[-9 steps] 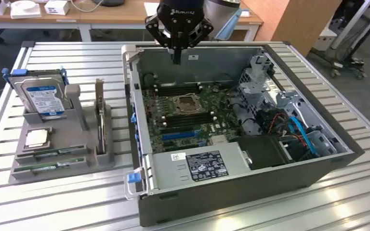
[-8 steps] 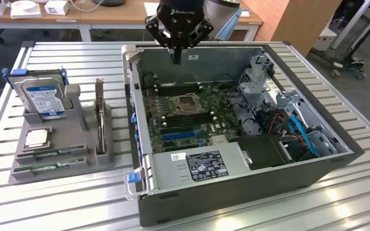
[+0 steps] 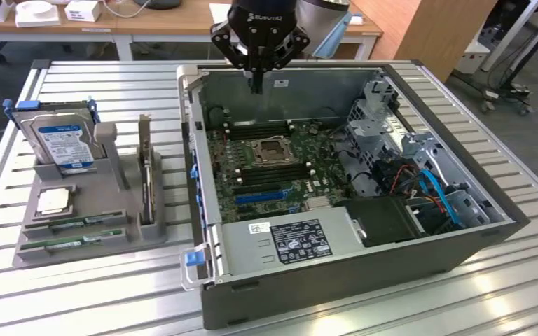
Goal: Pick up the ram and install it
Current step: 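Reach for the ram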
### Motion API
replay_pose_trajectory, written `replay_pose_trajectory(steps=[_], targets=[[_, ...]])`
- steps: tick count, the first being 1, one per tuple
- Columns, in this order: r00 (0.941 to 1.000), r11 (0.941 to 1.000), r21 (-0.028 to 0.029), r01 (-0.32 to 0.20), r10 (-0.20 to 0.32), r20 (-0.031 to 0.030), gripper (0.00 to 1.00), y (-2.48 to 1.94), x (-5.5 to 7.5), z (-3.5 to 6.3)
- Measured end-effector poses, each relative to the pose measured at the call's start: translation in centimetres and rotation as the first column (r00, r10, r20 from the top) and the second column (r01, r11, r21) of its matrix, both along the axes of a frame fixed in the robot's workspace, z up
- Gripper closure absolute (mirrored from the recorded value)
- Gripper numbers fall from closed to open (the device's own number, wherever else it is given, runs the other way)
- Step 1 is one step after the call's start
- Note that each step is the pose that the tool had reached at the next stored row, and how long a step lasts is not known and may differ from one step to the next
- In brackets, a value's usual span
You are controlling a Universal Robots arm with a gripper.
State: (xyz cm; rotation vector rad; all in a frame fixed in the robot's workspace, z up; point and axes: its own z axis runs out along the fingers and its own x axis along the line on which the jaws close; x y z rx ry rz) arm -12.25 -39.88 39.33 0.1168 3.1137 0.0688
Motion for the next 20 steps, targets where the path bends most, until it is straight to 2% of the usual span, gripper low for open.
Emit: replay_pose_trajectory(steps=[8, 20], targets=[[1.0, 1.0, 0.0, 0.0, 0.0, 0.0, 0.9, 0.0, -0.7, 0.0], [1.0, 1.0, 0.0001, 0.0, 0.0, 0.0001, 0.9, 0.0, -2.5, 0.0]])
